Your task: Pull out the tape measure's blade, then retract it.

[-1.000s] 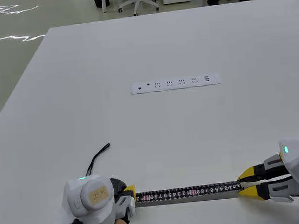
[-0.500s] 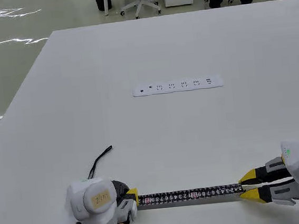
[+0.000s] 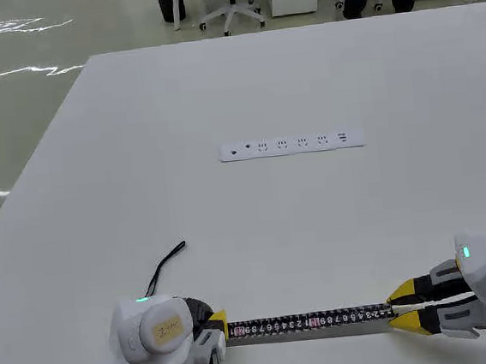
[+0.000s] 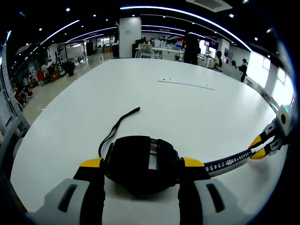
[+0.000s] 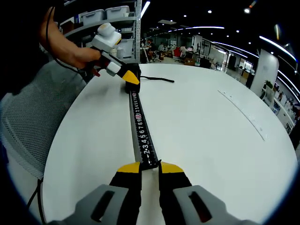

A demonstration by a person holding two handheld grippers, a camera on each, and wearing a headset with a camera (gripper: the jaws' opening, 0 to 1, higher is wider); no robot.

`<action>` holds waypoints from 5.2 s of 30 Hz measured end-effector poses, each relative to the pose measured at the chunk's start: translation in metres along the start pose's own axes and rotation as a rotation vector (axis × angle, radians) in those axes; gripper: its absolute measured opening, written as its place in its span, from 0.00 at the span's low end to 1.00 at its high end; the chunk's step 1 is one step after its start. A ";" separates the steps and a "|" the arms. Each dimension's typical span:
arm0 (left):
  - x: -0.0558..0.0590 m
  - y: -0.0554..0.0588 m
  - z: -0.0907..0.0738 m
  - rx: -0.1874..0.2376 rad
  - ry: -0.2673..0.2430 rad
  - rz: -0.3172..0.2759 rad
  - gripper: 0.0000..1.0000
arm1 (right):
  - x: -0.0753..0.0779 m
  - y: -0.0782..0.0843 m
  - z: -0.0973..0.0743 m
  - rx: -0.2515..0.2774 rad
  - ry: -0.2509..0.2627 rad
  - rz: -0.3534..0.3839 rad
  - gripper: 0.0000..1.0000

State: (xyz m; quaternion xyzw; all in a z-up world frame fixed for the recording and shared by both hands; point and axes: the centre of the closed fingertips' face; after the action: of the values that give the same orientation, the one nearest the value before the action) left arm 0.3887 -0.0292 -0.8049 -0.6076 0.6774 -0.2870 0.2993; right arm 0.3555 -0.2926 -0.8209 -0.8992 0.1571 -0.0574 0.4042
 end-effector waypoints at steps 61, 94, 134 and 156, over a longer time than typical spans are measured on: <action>0.000 0.003 -0.001 -0.007 0.014 0.037 0.59 | -0.005 -0.022 0.018 -0.003 -0.012 -0.015 0.13; 0.001 0.003 0.000 -0.015 0.020 0.043 0.60 | -0.012 -0.032 0.034 0.009 -0.032 -0.022 0.13; 0.000 0.004 -0.001 -0.013 0.030 0.053 0.60 | -0.016 -0.038 0.047 0.010 -0.047 -0.012 0.13; 0.001 0.004 -0.001 -0.015 0.033 0.051 0.60 | -0.019 -0.043 0.055 0.012 -0.049 -0.006 0.13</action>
State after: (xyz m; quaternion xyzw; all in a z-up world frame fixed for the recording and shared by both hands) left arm 0.3848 -0.0296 -0.8072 -0.5875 0.6996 -0.2843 0.2909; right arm 0.3602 -0.2208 -0.8248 -0.8984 0.1440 -0.0374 0.4132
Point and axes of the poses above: the centre of the closed fingertips' face, and the gripper's own axes: z roughly forward along the fingers, x roughly to its right, y roughly out of its underside, and after that the axes turned 5 degrees about z, right-handed
